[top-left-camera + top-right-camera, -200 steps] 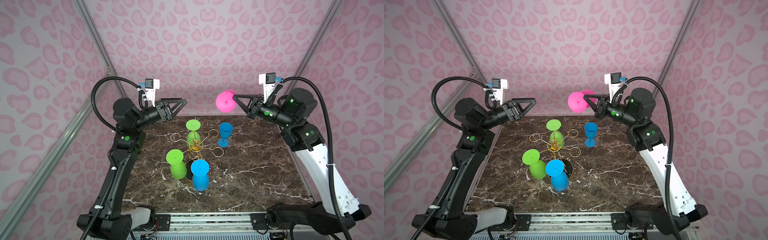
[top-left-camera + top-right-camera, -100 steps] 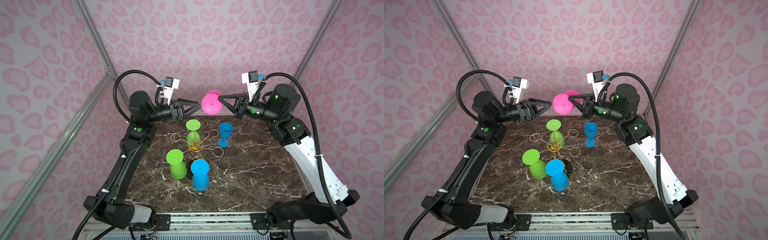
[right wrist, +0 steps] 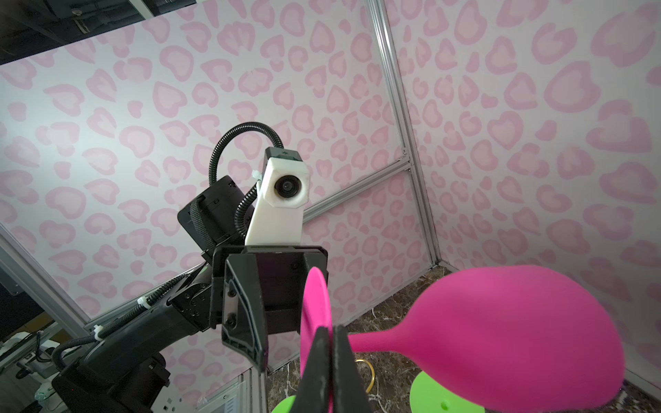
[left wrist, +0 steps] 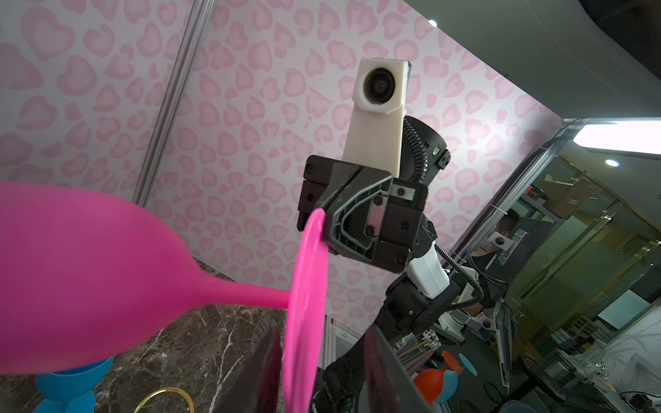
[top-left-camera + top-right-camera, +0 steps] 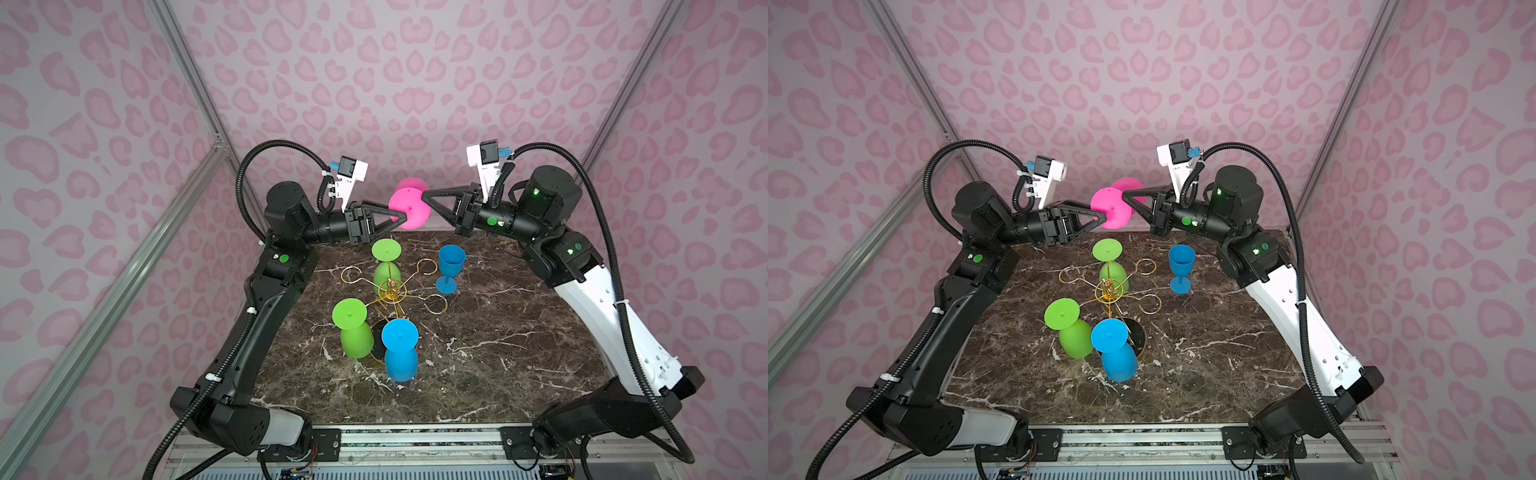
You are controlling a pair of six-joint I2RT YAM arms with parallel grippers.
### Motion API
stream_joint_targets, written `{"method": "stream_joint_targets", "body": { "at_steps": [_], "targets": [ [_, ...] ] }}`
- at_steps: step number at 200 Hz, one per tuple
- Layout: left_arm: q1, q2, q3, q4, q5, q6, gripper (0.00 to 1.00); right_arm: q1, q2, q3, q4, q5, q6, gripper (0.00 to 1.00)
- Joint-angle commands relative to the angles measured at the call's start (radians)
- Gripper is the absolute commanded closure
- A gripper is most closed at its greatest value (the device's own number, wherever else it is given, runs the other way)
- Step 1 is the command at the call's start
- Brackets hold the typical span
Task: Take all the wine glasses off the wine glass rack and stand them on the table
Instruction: 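Raise the magenta glass above the rack while the left gripper reaches toward it, then close the left gripper on the magenta glass's foot and open the right gripper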
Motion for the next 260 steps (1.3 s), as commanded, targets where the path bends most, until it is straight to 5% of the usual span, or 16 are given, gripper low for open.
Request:
{"method": "stream_joint_targets", "body": {
  "at_steps": [1, 31, 43, 81, 132, 155, 260],
  "targets": [
    [-0.003, 0.005, 0.020, 0.046, 0.006, 0.002, 0.70, 0.008, 0.013, 0.009, 0.051, 0.010, 0.003, 1.00],
    [-0.004, 0.004, 0.025, 0.052, -0.001, -0.010, 0.94, 0.013, 0.012, 0.004, 0.048, 0.017, -0.003, 1.00],
    [-0.004, -0.001, 0.027, 0.056, -0.002, -0.012, 0.96, 0.016, 0.004, -0.002, 0.037, 0.030, -0.008, 1.00],
    [-0.003, -0.005, 0.051, 0.060, -0.068, -0.071, 0.96, -0.001, -0.105, -0.095, -0.016, 0.117, -0.118, 0.41],
    [-0.001, 0.002, 0.053, 0.172, -0.178, -0.248, 0.96, -0.026, -0.371, -0.486, 0.146, 0.376, -0.348, 0.21],
    [-0.001, 0.021, 0.058, 0.203, -0.198, -0.340, 0.96, -0.021, -0.385, -0.604, 0.280, 0.423, -0.439, 0.03],
    [-0.002, 0.018, 0.043, 0.220, -0.240, -0.464, 0.96, 0.071, -0.154, -0.616, 0.721, 0.428, -0.667, 0.02]
  ]
}}
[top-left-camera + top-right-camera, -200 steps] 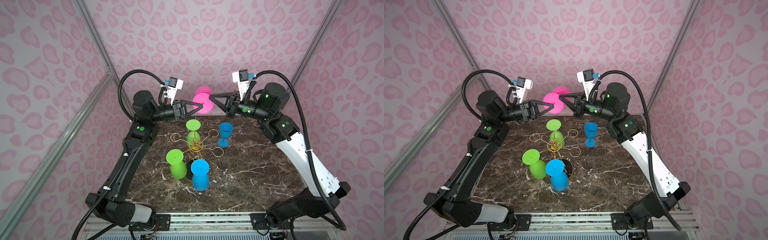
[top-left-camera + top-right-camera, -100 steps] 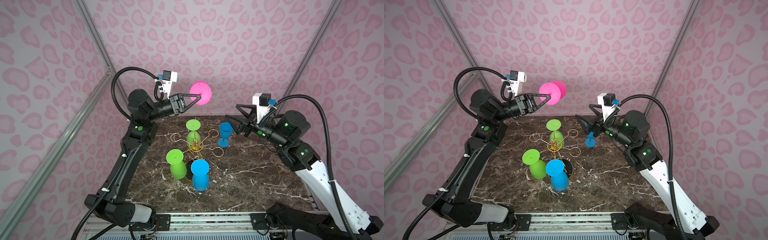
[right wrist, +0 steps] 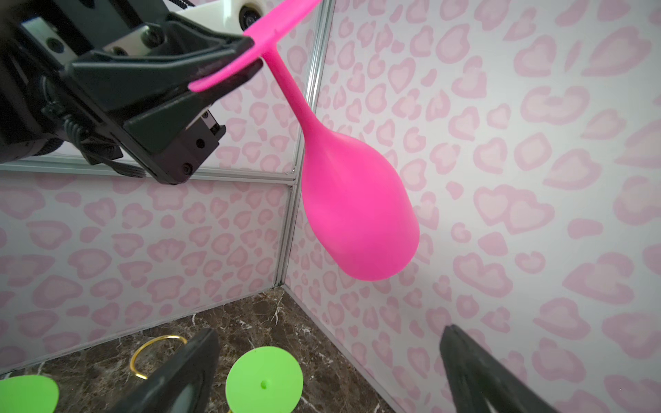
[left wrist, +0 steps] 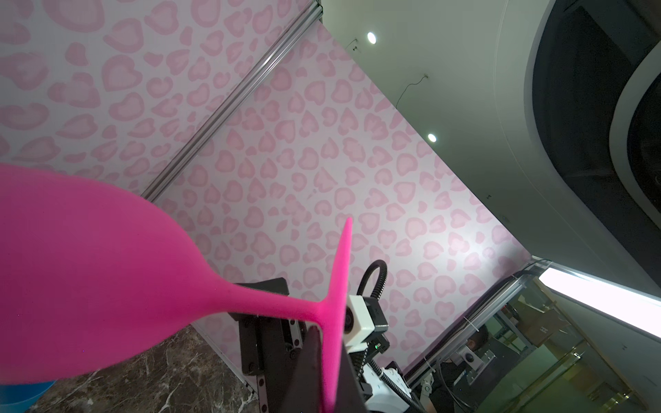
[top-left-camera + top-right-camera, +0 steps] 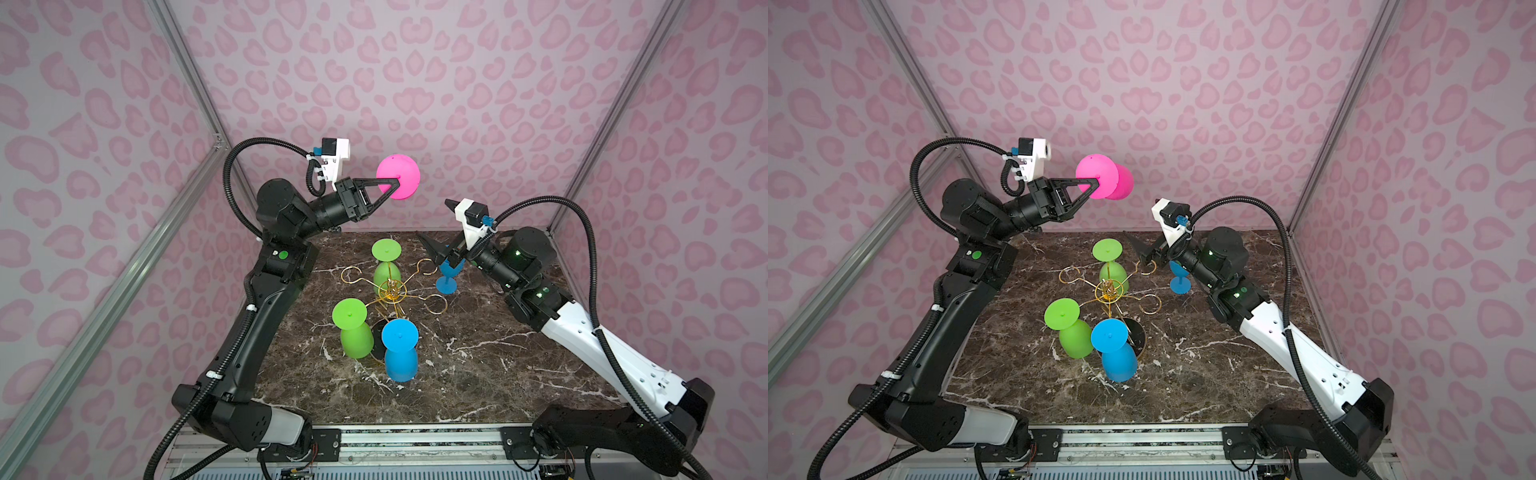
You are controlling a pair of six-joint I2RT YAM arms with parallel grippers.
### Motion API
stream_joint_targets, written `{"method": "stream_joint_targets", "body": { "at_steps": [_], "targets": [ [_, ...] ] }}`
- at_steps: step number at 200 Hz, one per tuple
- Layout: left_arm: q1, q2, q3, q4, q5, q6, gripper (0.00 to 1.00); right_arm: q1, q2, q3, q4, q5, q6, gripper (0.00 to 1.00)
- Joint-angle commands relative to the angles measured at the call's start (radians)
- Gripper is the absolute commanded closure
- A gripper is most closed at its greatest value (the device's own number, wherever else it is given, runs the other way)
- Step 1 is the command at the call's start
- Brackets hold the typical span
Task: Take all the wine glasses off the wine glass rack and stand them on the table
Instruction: 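Close the left gripper on the magenta glass's foot and open the right gripper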
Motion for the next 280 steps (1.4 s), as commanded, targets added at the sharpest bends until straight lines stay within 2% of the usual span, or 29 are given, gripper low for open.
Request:
{"method": "stream_joint_targets", "body": {
  "at_steps": [1, 33, 134, 197, 249, 280],
  "targets": [
    [0.001, -0.002, -0.002, 0.065, -0.008, -0.039, 0.96, 0.003, 0.039, 0.005, 0.177, 0.008, -0.046, 0.02],
    [0.000, -0.001, 0.000, 0.066, -0.003, -0.058, 0.96, 0.003, 0.117, 0.050, 0.262, -0.008, -0.051, 0.02],
    [0.002, 0.018, 0.007, 0.092, 0.011, -0.106, 0.96, 0.003, 0.356, 0.332, 0.186, -0.057, -0.021, 0.02],
    [0.002, 0.015, 0.009, 0.108, 0.021, -0.122, 0.96, 0.003, 0.405, 0.391, 0.141, -0.062, -0.003, 0.09],
    [0.008, 0.015, 0.004, 0.116, 0.019, -0.137, 0.96, 0.003, 0.387, 0.367, 0.125, -0.061, 0.000, 0.28],
    [0.010, 0.016, 0.005, 0.121, 0.014, -0.146, 0.97, 0.003, 0.363, 0.351, 0.110, -0.060, -0.001, 0.30]
  ]
}}
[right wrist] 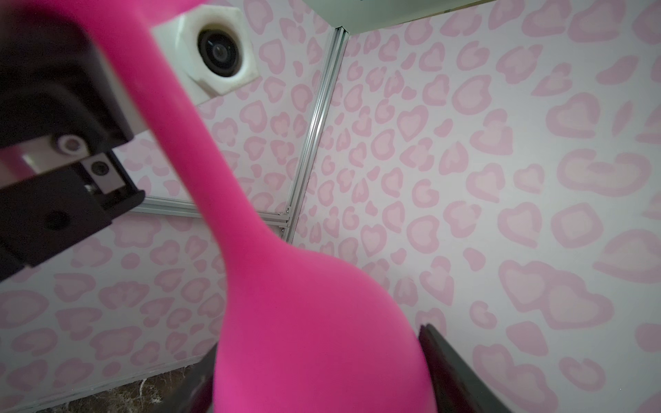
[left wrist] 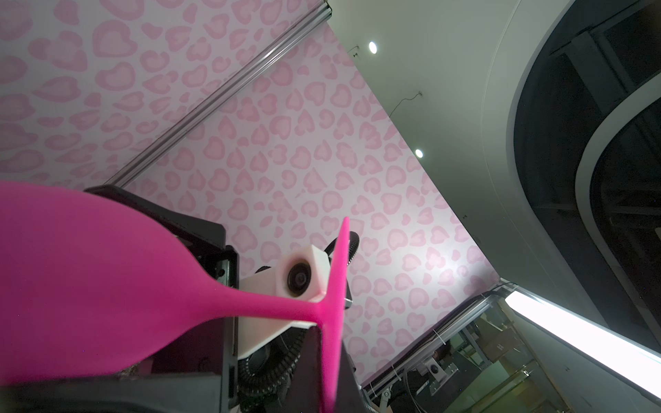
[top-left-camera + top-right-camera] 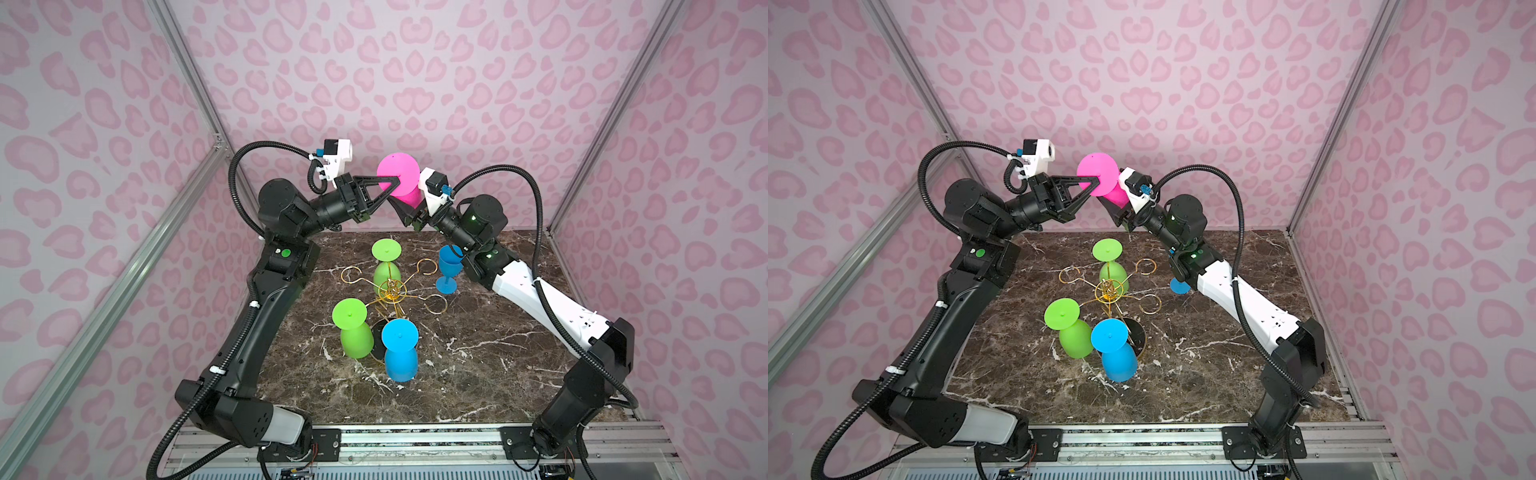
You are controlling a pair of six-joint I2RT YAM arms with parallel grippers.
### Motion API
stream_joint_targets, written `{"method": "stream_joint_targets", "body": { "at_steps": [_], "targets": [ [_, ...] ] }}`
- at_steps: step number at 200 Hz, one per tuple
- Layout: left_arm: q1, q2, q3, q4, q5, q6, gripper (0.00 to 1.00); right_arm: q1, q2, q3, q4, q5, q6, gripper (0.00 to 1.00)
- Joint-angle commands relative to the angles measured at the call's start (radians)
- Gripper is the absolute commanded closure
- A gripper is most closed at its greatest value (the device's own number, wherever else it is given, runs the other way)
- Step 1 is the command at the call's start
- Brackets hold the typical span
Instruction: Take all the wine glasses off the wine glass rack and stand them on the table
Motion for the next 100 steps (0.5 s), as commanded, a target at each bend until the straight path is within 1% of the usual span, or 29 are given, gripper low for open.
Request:
{"method": "stream_joint_targets", "body": {
  "at_steps": [1, 5, 12, 19, 29, 37, 44, 51, 76, 100],
  "targets": [
    [0.004, 0.000, 0.005, 0.073, 0.005, 0.003, 0.97, 0.000, -0.013, -0.011, -0.013, 0.001, 0.020, 0.30],
    [0.003, 0.001, 0.005, 0.069, 0.003, 0.006, 0.96, 0.001, -0.017, -0.012, -0.017, 0.001, 0.019, 0.31],
    [0.007, 0.000, 0.005, 0.059, -0.001, 0.012, 0.89, 0.001, -0.022, -0.014, -0.030, 0.005, 0.019, 0.31],
    [0.010, -0.001, 0.005, 0.049, -0.004, 0.021, 0.76, 0.001, -0.029, -0.011, -0.048, 0.012, 0.021, 0.31],
    [0.016, -0.005, 0.002, 0.036, -0.010, 0.039, 0.51, 0.000, -0.042, -0.008, -0.083, 0.022, 0.029, 0.32],
    [0.020, -0.011, -0.004, 0.030, -0.019, 0.055, 0.40, -0.002, -0.055, -0.008, -0.112, 0.033, 0.038, 0.32],
    [0.026, -0.019, -0.011, 0.027, -0.026, 0.069, 0.34, -0.005, -0.070, -0.008, -0.136, 0.046, 0.052, 0.32],
    [0.031, -0.025, -0.019, 0.025, -0.034, 0.083, 0.31, -0.011, -0.083, -0.008, -0.167, 0.055, 0.069, 0.33],
    [0.058, -0.062, -0.068, 0.010, -0.077, 0.163, 0.28, -0.053, -0.149, 0.001, -0.318, 0.036, 0.153, 0.34],
    [0.073, -0.108, -0.138, 0.000, -0.153, 0.308, 0.27, -0.074, -0.209, 0.028, -0.499, 0.027, 0.155, 0.36]
  ]
}}
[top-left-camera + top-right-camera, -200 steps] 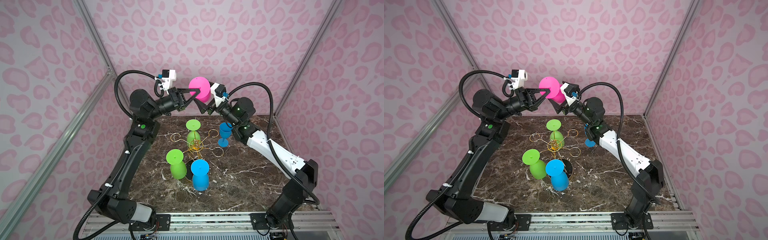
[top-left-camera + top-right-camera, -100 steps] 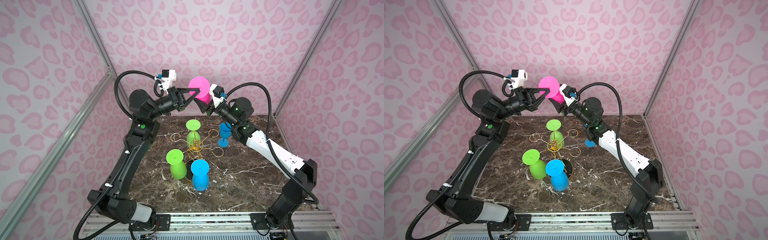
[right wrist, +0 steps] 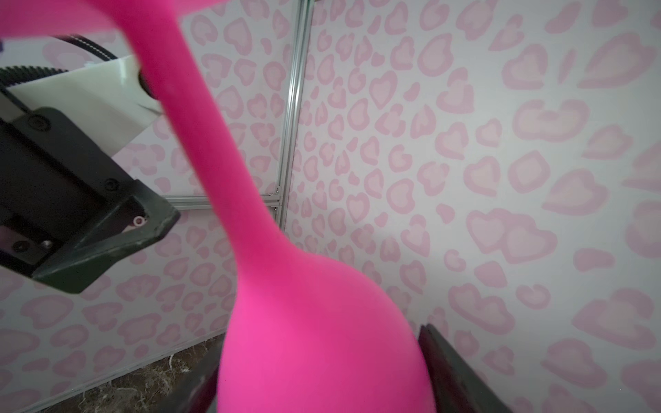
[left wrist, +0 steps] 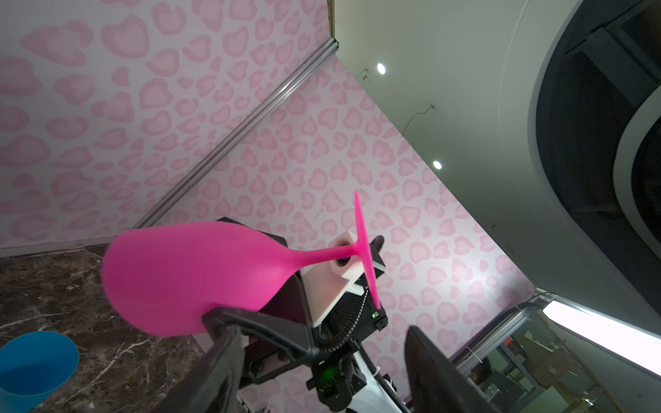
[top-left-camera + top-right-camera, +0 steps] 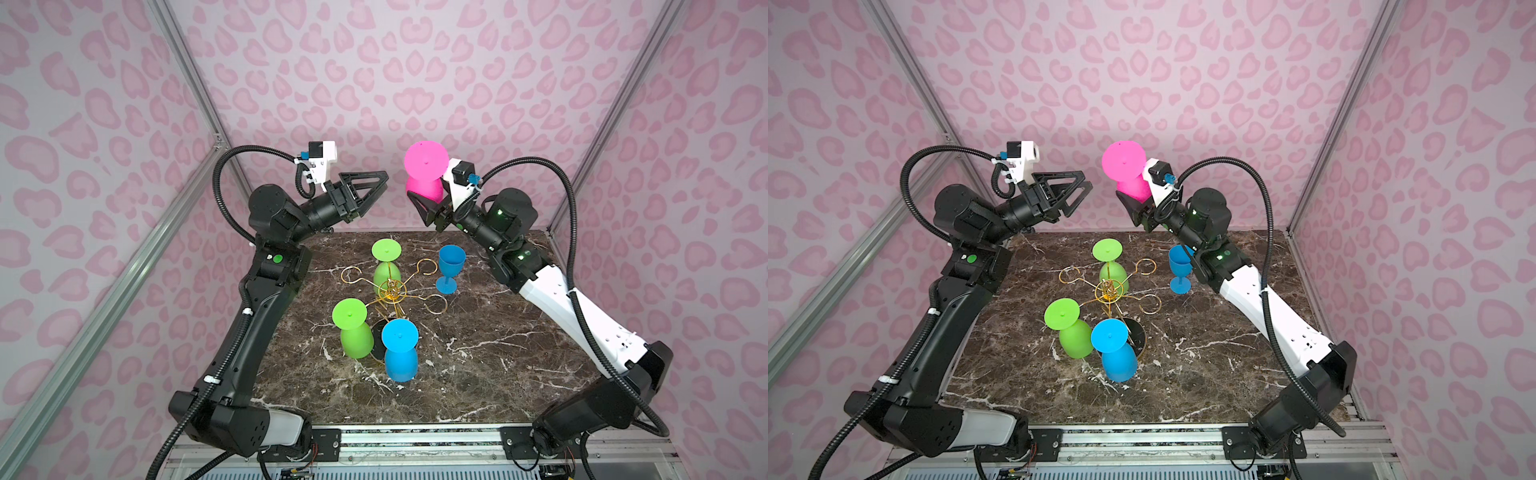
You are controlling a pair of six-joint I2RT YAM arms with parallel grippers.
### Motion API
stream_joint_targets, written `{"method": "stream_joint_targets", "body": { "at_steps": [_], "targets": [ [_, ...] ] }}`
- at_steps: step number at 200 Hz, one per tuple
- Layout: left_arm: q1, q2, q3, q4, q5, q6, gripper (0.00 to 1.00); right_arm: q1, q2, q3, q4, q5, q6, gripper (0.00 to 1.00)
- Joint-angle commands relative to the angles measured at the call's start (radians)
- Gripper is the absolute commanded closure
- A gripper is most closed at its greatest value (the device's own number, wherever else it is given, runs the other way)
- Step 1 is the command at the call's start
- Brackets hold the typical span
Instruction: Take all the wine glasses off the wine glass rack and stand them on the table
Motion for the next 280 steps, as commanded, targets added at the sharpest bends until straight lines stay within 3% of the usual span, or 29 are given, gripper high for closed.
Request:
{"method": "stream_joint_targets", "body": {
  "at_steps": [1, 53, 76, 105, 131, 160, 280],
  "targets": [
    [0.010, -0.037, -0.049, 0.005, -0.087, 0.174, 0.27, -0.010, -0.043, 0.023, -0.196, -0.012, 0.041, 0.36],
    [-0.005, -0.145, -0.186, 0.033, -0.373, 0.733, 0.28, -0.024, -0.043, 0.213, -0.637, 0.031, 0.029, 0.39],
    [-0.023, -0.148, -0.182, 0.032, -0.358, 1.021, 0.30, -0.026, -0.008, 0.291, -0.775, 0.069, 0.026, 0.41],
    [-0.058, -0.135, -0.179, 0.013, -0.247, 1.356, 0.36, -0.018, 0.031, 0.372, -0.893, 0.054, 0.026, 0.43],
    [-0.078, -0.129, -0.203, 0.026, -0.248, 1.547, 0.39, 0.003, 0.060, 0.412, -0.959, 0.064, 0.023, 0.44],
    [-0.086, -0.120, -0.216, 0.031, -0.202, 1.678, 0.42, 0.035, 0.098, 0.454, -1.003, 0.073, 0.012, 0.45],
    [-0.090, -0.123, -0.230, 0.029, -0.165, 1.749, 0.51, 0.144, 0.206, 0.562, -1.065, 0.048, 0.009, 0.49]
  ]
}}
